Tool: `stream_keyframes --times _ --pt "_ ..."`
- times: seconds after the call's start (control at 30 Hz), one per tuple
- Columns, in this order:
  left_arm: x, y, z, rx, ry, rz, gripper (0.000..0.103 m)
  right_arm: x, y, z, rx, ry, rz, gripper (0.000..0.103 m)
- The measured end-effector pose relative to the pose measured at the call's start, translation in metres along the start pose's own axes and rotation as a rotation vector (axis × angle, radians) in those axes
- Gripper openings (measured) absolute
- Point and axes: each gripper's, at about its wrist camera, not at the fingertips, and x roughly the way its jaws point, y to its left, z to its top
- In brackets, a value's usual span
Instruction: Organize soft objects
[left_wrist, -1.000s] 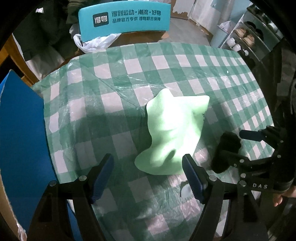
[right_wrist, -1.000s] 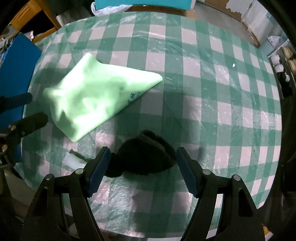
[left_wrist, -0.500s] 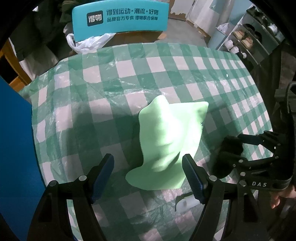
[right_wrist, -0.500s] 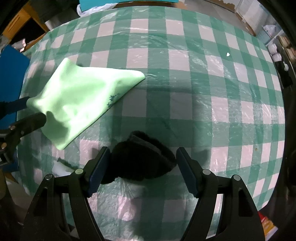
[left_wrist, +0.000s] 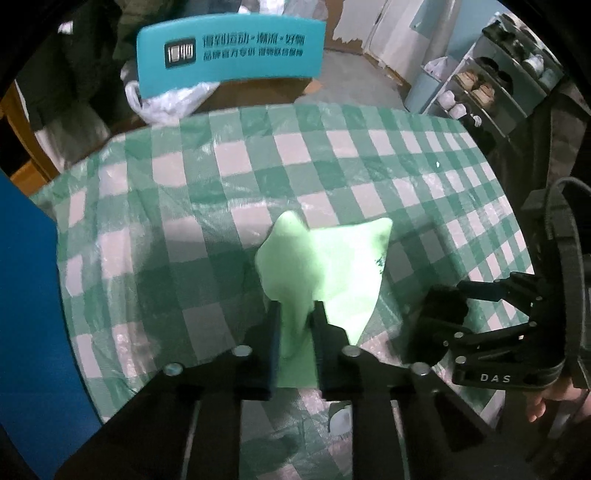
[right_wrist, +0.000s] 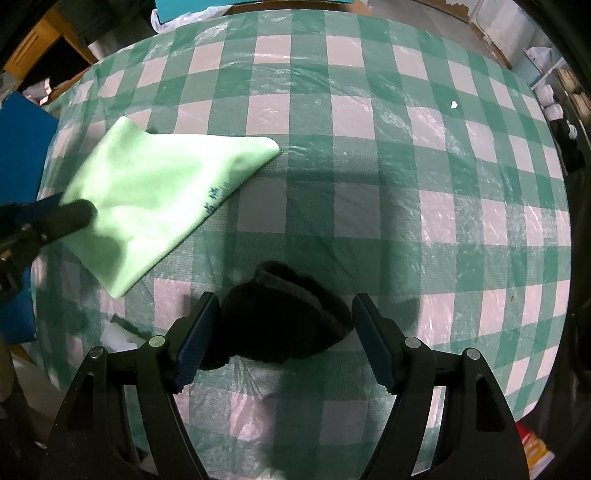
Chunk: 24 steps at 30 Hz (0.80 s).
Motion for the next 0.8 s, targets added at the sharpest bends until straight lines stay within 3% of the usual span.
stream_keyframes --times 0.33,0.53,0.8 --pt "-0.027 -0.015 0.0 0.04 -0.053 -0.036 0.007 0.001 -0.005 -0.007 -0.002 -0.001 -0.01 0.075" --pt "-0.011 -0.007 -0.005 0.005 0.008 -0.118 0.007 -0.004 0.0 -0.01 -0.002 -0.009 -0.012 0.075" --pt "-0.002 -0.025 -0.014 0.045 0.034 -0.149 0.007 -0.014 -0.006 -0.017 0.016 -0.028 -0.009 0.076"
